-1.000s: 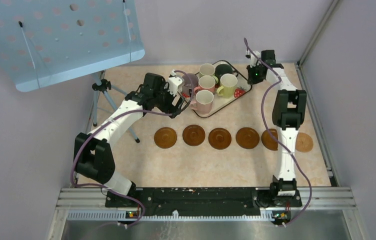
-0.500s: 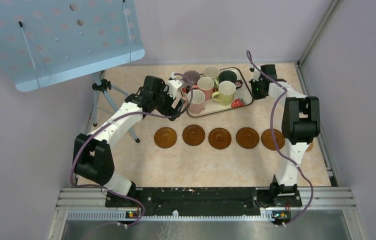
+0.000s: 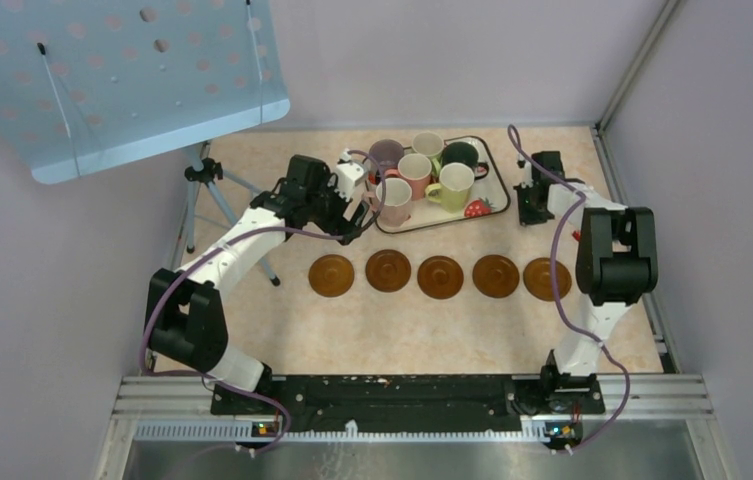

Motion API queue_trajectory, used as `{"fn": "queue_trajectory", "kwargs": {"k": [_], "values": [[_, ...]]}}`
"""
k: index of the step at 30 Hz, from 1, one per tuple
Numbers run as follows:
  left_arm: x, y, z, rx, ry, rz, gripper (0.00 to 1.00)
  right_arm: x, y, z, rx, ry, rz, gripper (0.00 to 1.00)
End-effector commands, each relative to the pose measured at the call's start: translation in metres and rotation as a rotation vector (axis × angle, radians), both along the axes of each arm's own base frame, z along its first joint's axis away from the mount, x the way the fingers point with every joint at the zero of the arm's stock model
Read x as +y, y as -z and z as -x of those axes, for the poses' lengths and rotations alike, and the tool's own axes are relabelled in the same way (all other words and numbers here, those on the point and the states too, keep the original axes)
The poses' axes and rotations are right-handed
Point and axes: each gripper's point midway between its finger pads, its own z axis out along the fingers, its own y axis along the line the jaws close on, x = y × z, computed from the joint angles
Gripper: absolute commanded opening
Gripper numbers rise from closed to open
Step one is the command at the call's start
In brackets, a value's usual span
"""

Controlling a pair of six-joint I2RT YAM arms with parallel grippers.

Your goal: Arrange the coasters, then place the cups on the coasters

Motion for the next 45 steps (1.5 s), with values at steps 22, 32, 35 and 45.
{"fn": "queue_trajectory", "kwargs": {"k": [22, 32, 35, 45], "values": [[-0.001, -0.028, -0.007, -0.085, 0.028, 0.02, 0.98, 0.05, -0.041, -0.102, -0.121, -0.247, -0.176, 0.55], [0.001, -0.029, -0.008, -0.086, 0.021, 0.008, 0.98, 0.047, -0.009, -0.109, -0.055, -0.231, -0.15, 0.45], [0.001, -0.03, -0.009, -0.089, 0.022, 0.008, 0.98, 0.056, -0.002, -0.096, -0.018, -0.251, -0.199, 0.39], [-0.001, -0.03, -0.011, -0.088, 0.024, 0.015, 0.98, 0.056, 0.019, -0.062, 0.107, -0.21, -0.285, 0.09]]}}
